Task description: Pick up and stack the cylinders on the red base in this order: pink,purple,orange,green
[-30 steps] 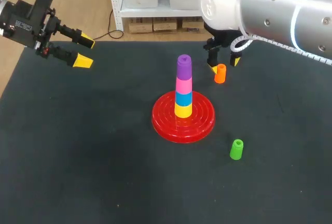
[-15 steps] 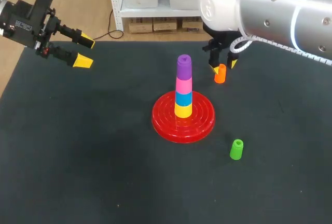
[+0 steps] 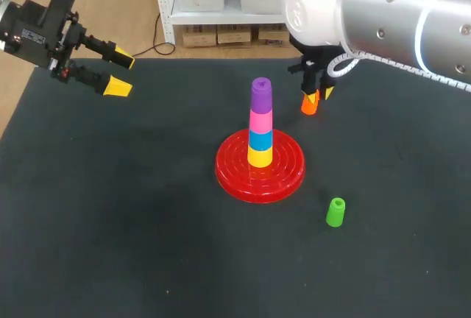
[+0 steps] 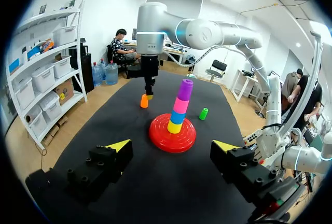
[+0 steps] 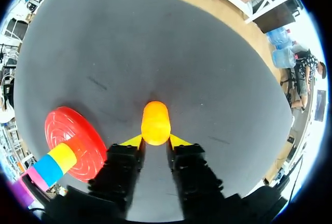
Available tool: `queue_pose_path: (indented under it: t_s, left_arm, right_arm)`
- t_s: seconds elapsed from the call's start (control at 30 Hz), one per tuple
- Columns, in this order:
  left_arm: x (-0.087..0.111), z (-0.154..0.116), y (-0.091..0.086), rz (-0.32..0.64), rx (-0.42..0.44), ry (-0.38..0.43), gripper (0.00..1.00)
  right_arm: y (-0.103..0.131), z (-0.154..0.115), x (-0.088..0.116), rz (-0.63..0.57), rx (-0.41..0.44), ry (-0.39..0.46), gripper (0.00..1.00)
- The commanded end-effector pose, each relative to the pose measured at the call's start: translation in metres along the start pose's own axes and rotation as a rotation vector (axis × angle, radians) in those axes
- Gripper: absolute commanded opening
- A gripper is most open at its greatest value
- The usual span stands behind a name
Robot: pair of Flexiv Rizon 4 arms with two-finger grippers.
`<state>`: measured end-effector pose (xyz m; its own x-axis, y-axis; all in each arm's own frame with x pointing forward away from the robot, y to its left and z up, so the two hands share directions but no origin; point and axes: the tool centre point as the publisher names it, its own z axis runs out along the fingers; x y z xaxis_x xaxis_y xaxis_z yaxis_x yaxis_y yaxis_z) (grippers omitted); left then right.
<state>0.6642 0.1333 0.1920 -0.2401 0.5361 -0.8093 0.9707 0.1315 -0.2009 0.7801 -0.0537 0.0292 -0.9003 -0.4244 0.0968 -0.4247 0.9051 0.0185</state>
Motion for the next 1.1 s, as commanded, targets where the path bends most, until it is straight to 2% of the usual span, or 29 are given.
queue_pose_path:
  t_s: [0.03,0.13,0.23,0.3,0.47,0.5,0.53,0.57,0.7,0.8,1.1]
  left_arm:
    - [0.001,0.000,0.000,0.003,-0.002,-0.004,1.00]
    - [0.001,0.000,0.000,0.003,-0.002,-0.004,1.00]
    - [0.001,0.000,0.000,0.003,-0.002,-0.004,1.00]
    - [0.001,0.000,0.000,0.003,-0.002,-0.004,1.00]
    - [0.001,0.000,0.000,0.003,-0.002,-0.004,1.00]
    - [0.001,0.000,0.000,0.003,-0.002,-0.004,1.00]
    - [0.001,0.000,0.000,0.003,-0.002,-0.004,1.00]
    - [0.001,0.000,0.000,0.003,-0.002,-0.004,1.00]
    - [0.001,0.000,0.000,0.003,-0.002,-0.004,1.00]
    - [0.001,0.000,0.000,0.003,-0.002,-0.004,1.00]
    - [0.001,0.000,0.000,0.003,-0.002,-0.004,1.00]
  right_arm:
    - [0.000,-0.038,0.006,0.010,0.013,-0.005,0.00]
    - [0.003,-0.073,0.007,-0.009,0.038,-0.034,0.00]
    - [0.006,-0.094,0.007,-0.040,0.066,-0.034,0.00]
    - [0.008,-0.099,0.008,-0.063,0.077,-0.044,0.00]
    - [0.005,-0.094,0.011,-0.046,0.010,-0.045,0.00]
    - [0.005,-0.092,0.011,-0.044,-0.005,-0.048,0.15]
    - [0.005,-0.090,0.011,-0.044,-0.013,-0.051,0.46]
    - [0.005,-0.087,0.011,-0.037,-0.023,-0.050,1.00]
    - [0.000,-0.067,0.004,-0.014,-0.047,-0.033,1.00]
    - [-0.001,-0.053,-0.003,-0.008,-0.034,-0.020,1.00]
    - [0.004,-0.031,-0.012,-0.028,-0.048,-0.020,1.00]
